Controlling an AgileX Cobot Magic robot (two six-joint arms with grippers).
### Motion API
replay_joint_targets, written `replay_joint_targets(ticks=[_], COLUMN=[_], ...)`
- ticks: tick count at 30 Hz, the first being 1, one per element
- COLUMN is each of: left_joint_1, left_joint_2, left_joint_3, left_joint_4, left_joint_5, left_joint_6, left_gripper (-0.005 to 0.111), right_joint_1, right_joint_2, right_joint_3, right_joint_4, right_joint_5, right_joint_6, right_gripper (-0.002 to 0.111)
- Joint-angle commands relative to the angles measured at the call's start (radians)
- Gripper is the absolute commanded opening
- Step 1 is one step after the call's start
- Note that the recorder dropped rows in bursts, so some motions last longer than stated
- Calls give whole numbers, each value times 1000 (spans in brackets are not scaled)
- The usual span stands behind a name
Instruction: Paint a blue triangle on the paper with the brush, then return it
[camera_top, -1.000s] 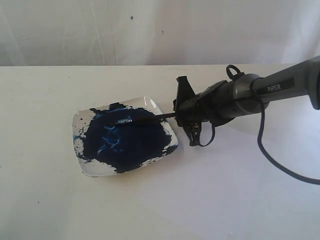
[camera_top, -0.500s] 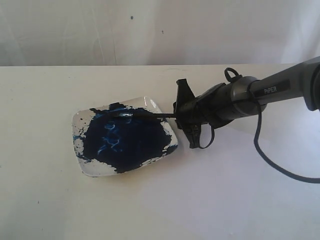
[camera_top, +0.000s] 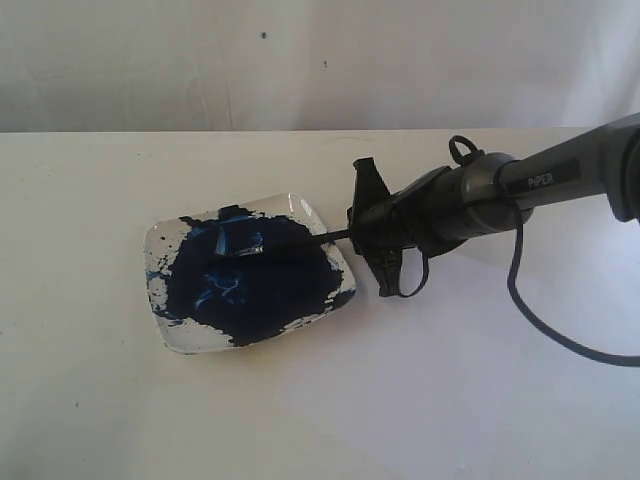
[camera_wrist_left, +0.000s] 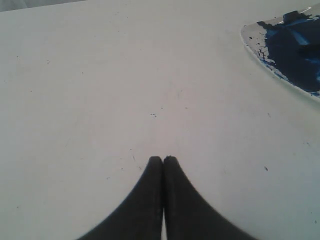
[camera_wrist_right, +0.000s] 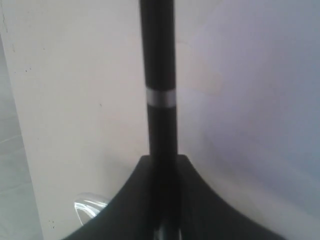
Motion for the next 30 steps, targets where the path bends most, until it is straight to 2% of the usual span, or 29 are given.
replay_joint_targets(ticks=[1, 6, 9, 12, 15, 17, 19, 21, 25, 28, 30], left_joint_1=[4, 4, 4, 4, 4, 4, 4, 4, 4, 4, 4], left_joint_2=[-2, -2, -2, -2, -2, -2, -2, -2, -2, -2, -2], left_joint_3=[3, 3, 3, 3, 3, 3, 3, 3, 3, 3, 3], left_joint_4=[-10, -10, -10, -10, -10, -10, -10, -10, -10, -10, -10], left_joint_5=[7, 7, 7, 7, 7, 7, 7, 7, 7, 7, 7], left_joint_6=[0, 0, 0, 0, 0, 0, 0, 0, 0, 0, 0], left_gripper=[0, 0, 0, 0, 0, 0, 0, 0, 0, 0, 0], right_joint_1=[1, -1, -1, -1, 1, 3, 6, 21, 73, 117, 146], right_joint_2=[-5, -40, -76, -147, -190, -202, -202, -202, -202, -202, -202], right_joint_3=[-2, -19, -36, -82, -132, -187, -246, -267, -278, -278, -278], right_joint_4=[-7, -14, -23, -33, -47, -67, -66, -62, -58, -36, 48], right_joint_5=[-11, -14, 8, 71, 128, 189, 361, 416, 410, 396, 357], right_joint_6=[-1, -30, -147, -414, -590, -795, -1137, -1275, -1379, -1602, -1778], right_gripper=[5, 5, 5, 5, 5, 5, 5, 5, 5, 5, 5])
